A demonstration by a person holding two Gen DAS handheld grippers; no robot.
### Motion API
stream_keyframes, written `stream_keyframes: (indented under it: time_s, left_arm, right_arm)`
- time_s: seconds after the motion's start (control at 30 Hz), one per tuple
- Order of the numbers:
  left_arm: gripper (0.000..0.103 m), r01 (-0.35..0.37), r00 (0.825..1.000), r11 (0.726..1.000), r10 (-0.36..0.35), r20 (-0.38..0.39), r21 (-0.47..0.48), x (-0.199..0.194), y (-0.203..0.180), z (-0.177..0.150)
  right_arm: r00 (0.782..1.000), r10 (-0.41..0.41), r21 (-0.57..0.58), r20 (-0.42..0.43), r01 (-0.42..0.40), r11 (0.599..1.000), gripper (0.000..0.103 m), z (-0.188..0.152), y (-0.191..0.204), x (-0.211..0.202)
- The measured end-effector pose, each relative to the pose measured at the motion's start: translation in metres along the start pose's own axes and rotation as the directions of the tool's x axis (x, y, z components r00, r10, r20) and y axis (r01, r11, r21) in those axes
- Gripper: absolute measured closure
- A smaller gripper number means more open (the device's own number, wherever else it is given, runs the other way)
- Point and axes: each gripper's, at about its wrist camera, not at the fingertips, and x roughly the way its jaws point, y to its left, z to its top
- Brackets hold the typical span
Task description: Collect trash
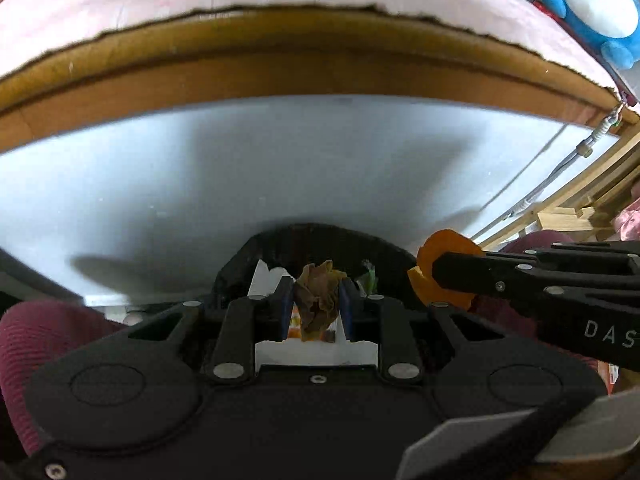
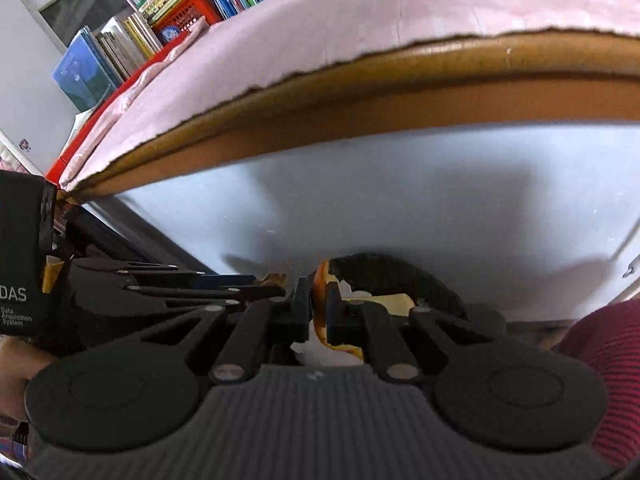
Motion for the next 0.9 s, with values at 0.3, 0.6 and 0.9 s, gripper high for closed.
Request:
stream_keyframes:
  time_s: [0.3, 0.6, 0.9]
  left_arm:
    - [0.077, -0.005, 1.000, 1.000, 0.004, -0.030, -0.004, 0.010, -0.003, 0.001]
    - [0.046, -0.025, 0.999, 1.000, 0.025, -0.039, -0.002, 0.013, -0.007, 0.003]
    - [0.035, -0.043, 0.998, 0.999, 0.043, -0.040, 0.003, 0.010, -0.009, 0.004]
  right_arm:
    - [1.000, -0.007, 0.018, -0.013, 0.007, 1.000, 0.090, 0.000, 0.002, 0.006]
    - [1.000, -0.019, 0.045, -0.003, 0.019, 0.999, 0.078, 0.003, -0.003, 0.008]
    - [1.000, -0.027, 0.051, 0.006, 0.026, 0.998, 0.049, 0.002, -0.006, 0.005]
